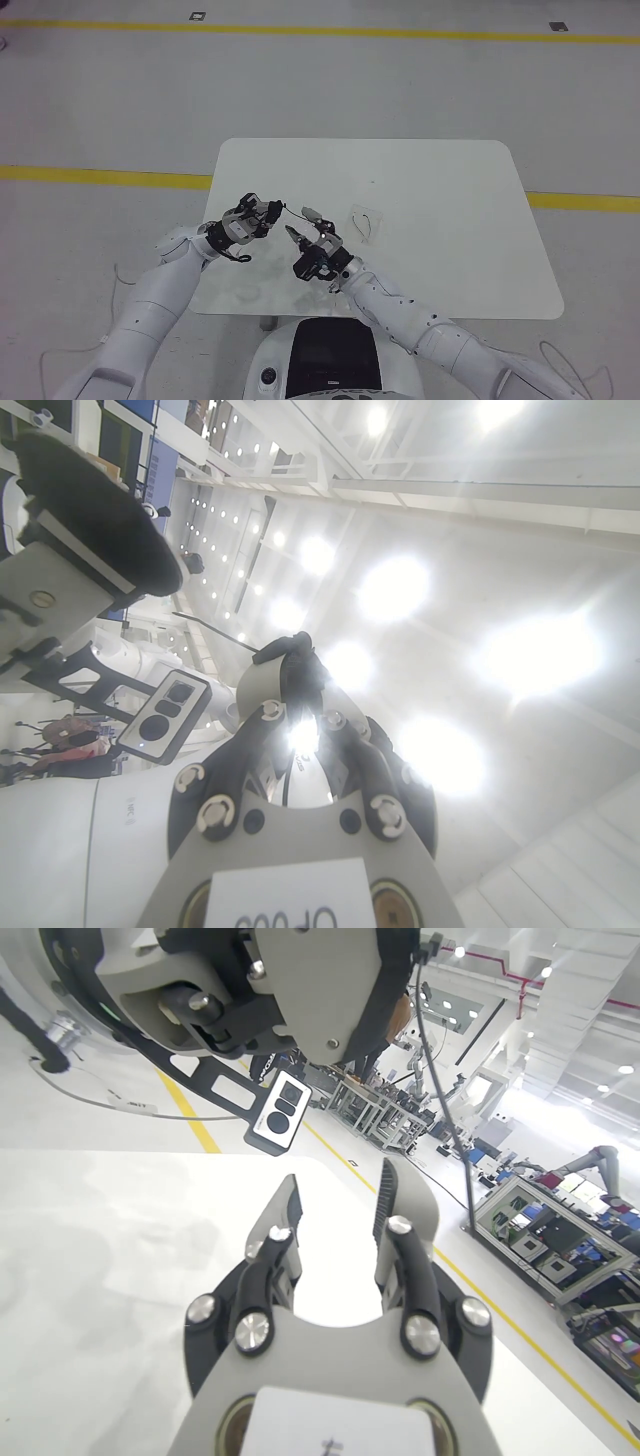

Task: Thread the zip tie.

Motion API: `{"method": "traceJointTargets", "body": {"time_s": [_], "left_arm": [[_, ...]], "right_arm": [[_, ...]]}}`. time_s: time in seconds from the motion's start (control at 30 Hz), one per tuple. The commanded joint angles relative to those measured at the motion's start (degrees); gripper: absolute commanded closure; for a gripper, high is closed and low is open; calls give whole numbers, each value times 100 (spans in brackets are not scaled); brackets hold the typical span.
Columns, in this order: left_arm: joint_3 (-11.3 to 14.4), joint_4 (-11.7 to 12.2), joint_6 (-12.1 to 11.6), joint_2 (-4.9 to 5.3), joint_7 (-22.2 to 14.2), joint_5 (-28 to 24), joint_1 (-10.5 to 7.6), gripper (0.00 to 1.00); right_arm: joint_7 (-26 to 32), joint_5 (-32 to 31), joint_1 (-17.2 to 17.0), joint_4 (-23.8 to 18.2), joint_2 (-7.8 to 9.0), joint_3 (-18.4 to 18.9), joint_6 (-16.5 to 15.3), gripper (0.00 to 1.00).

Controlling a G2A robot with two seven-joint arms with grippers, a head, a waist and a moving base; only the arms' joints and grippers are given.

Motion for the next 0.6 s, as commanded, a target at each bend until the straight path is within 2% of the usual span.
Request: {"method": "traceJointTargets", "body": {"time_s": [0.0, 0.03, 0.07, 0.13, 0.27, 0.33, 0.43, 0.5, 0.57], "left_arm": [[0, 0, 0, 0, 0, 0, 0, 100], [2, -10, -6, -1, 39, 1, 6, 100], [11, -98, -10, -3, 142, -12, 39, 100], [-46, -172, 2, 25, 86, 20, 66, 100], [-272, -254, 201, 145, -54, 238, 104, 100], [-349, -305, 291, 200, -54, 336, 128, 100], [-457, -361, 409, 258, -54, 207, 187, 100], [-469, -441, 518, 291, -54, 113, 223, 100], [-484, -504, 448, 324, -54, 177, 235, 100]], "right_arm": [[0, 0, 0, 0, 0, 0, 0, 0], [14, 22, -11, -6, 0, 7, -25, 0], [10, 287, -56, -45, 7, 106, -276, 0], [-133, 645, -104, -1, 48, 303, -726, 0], [-389, 1381, -242, 131, 187, 817, -1801, 0], [-424, 1710, -320, 156, 245, 1041, -2200, 0], [-525, 2220, -465, 79, 330, 1371, -2900, 0], [-496, 2446, -505, 17, 385, 1518, -3526, 0], [-496, 2446, -505, 17, 385, 1518, -3526, 0]]}}
